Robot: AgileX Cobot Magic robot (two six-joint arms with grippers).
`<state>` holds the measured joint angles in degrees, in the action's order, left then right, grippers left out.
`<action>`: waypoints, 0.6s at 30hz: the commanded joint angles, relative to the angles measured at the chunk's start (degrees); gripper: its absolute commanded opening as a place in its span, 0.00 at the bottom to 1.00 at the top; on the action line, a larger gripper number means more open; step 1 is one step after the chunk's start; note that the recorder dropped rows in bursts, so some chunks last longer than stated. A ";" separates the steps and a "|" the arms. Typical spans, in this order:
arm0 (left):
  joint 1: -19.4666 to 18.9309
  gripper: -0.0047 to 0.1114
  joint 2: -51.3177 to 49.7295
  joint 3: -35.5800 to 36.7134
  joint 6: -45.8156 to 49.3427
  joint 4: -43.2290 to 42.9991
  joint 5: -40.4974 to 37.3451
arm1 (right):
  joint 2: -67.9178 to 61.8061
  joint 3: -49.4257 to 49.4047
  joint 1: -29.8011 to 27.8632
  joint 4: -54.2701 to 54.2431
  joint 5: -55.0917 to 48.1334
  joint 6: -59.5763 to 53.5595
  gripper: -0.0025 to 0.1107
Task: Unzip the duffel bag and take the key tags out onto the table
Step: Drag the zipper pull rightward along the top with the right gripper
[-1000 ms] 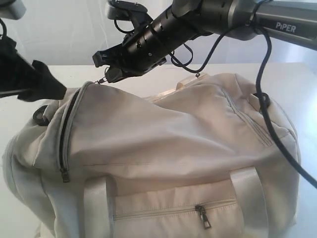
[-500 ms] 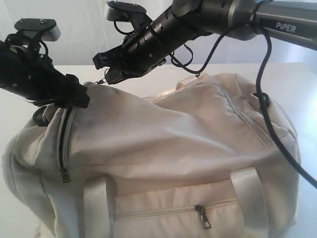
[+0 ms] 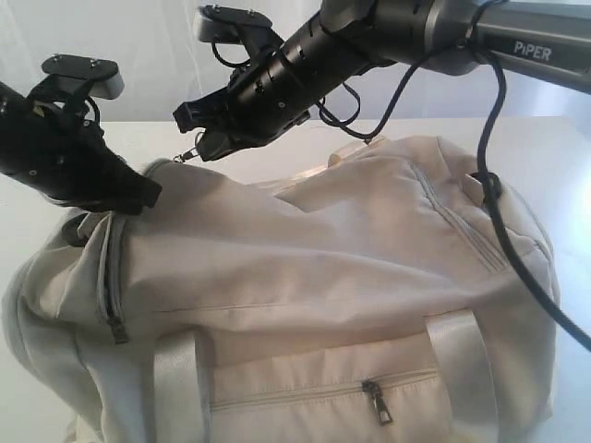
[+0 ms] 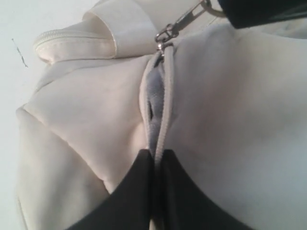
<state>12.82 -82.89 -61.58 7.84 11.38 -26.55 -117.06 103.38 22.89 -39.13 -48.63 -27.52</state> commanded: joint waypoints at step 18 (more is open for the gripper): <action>-0.16 0.04 0.28 -0.16 -1.74 -7.22 -6.41 | 1.90 0.49 -2.93 16.87 2.02 9.92 0.02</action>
<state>12.82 -82.89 -61.81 6.52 6.29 -29.14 -116.82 103.38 22.39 -26.62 -48.35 -18.27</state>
